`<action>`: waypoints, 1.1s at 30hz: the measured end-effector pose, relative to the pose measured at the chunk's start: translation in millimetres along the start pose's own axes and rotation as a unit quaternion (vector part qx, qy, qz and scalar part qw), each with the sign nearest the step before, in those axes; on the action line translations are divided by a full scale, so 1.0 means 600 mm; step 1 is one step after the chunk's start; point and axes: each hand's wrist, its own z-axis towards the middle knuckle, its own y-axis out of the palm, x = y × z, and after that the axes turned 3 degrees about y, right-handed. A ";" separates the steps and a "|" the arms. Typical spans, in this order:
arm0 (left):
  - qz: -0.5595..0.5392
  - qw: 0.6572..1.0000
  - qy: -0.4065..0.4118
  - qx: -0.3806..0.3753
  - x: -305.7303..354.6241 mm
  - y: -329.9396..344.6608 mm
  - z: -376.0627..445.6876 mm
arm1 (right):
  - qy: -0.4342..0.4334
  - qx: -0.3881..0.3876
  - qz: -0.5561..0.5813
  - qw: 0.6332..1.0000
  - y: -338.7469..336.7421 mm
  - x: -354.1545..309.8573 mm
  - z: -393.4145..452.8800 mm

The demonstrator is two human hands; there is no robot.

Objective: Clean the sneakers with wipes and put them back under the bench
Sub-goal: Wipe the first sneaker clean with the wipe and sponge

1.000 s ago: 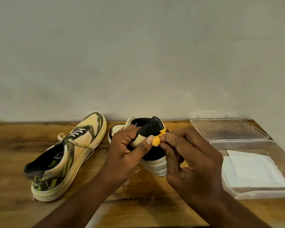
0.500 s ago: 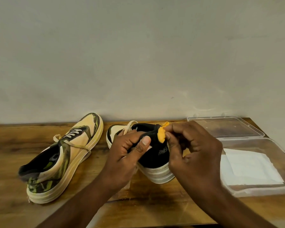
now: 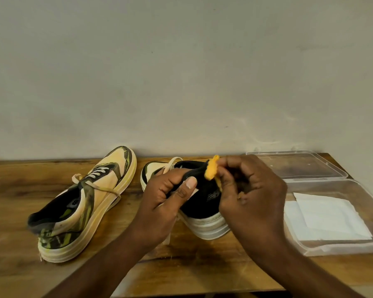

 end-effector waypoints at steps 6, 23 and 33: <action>0.001 1.000 0.014 0.013 0.008 -0.006 -0.007 | -0.009 -0.017 -0.016 1.000 0.003 -0.002 0.005; 0.006 1.000 0.006 0.000 0.010 -0.022 -0.015 | 0.054 -0.052 0.014 0.997 0.005 0.012 0.014; 0.020 1.000 0.019 -0.006 0.008 -0.006 -0.004 | 0.039 -0.045 -0.017 0.998 -0.026 0.040 0.041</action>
